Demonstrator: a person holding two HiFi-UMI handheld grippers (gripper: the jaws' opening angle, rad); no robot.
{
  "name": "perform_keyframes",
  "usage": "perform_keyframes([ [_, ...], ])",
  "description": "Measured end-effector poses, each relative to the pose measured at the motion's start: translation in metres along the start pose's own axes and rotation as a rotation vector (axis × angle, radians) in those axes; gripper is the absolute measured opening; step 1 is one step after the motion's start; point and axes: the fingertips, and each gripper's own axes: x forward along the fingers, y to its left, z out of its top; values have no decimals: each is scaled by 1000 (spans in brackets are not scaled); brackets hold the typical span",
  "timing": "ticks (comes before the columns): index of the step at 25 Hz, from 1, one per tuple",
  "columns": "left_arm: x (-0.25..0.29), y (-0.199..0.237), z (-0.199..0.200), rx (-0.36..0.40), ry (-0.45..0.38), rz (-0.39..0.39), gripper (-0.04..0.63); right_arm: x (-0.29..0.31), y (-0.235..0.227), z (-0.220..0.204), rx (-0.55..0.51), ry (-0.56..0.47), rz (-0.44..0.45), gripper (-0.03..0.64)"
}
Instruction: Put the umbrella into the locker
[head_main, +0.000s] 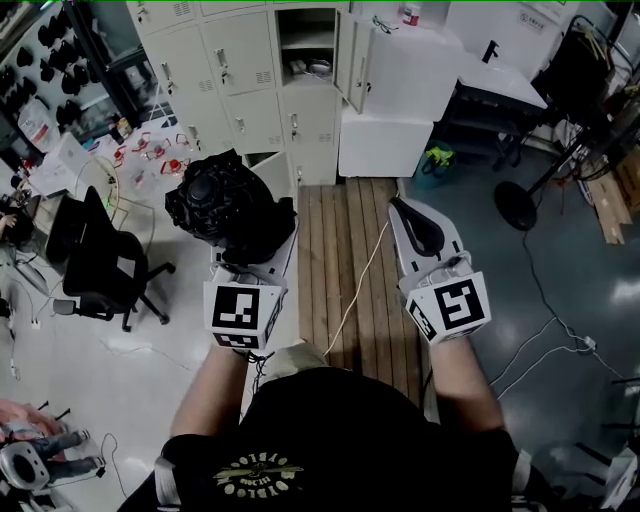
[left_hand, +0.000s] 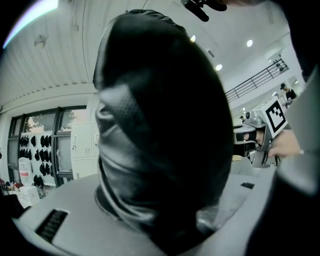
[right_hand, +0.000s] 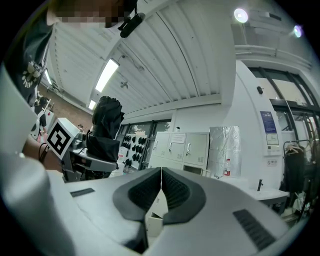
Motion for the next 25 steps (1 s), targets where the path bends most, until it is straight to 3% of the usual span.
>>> perform_keyframes([
  [11, 36, -17, -27, -4, 36, -64, 253, 9, -24, -30, 19, 15, -12, 28],
  [25, 107, 73, -32, 1, 32, -54, 253, 116, -34, -29, 9, -1, 35, 28],
])
